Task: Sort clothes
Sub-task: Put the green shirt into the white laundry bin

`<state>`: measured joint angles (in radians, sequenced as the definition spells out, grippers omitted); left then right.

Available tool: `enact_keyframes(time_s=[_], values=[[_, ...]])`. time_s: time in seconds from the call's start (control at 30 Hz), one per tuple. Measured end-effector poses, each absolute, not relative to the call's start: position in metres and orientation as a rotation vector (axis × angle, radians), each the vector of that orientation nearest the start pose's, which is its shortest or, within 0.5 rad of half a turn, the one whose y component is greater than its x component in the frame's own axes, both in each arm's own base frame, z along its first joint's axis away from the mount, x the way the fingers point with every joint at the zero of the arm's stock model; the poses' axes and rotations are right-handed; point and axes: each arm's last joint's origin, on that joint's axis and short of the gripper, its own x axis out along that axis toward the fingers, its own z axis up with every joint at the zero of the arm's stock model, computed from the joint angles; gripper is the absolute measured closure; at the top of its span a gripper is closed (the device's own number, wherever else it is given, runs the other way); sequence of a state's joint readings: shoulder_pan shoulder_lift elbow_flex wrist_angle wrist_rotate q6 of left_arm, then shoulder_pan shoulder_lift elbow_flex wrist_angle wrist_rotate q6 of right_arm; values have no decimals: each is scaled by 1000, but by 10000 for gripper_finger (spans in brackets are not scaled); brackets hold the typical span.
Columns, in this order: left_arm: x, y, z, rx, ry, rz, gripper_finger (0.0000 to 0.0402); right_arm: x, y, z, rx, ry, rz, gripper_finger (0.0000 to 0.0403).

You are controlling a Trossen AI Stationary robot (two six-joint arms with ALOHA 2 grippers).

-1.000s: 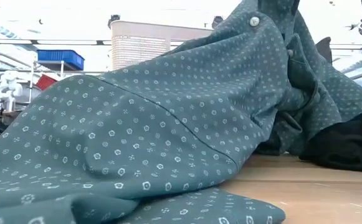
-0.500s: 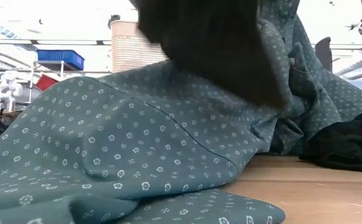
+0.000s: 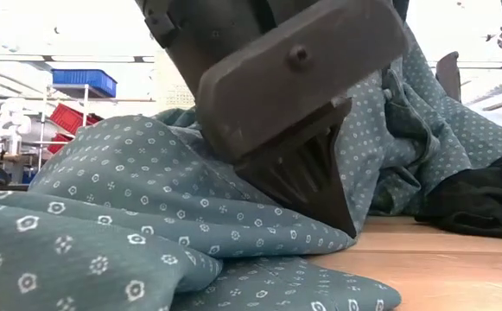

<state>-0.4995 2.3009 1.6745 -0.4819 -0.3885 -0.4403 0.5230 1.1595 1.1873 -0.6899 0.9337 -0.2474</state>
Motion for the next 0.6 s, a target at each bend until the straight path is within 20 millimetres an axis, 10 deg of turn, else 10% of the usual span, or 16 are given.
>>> enact_keyframes(time_s=[0.37,0.6], values=[[414,-228,148,95,986,43,398,206,92,360,-674,546,-340,403],[382,-241,261,157,687,95,400,206,92,361,-677,543,-343,403]])
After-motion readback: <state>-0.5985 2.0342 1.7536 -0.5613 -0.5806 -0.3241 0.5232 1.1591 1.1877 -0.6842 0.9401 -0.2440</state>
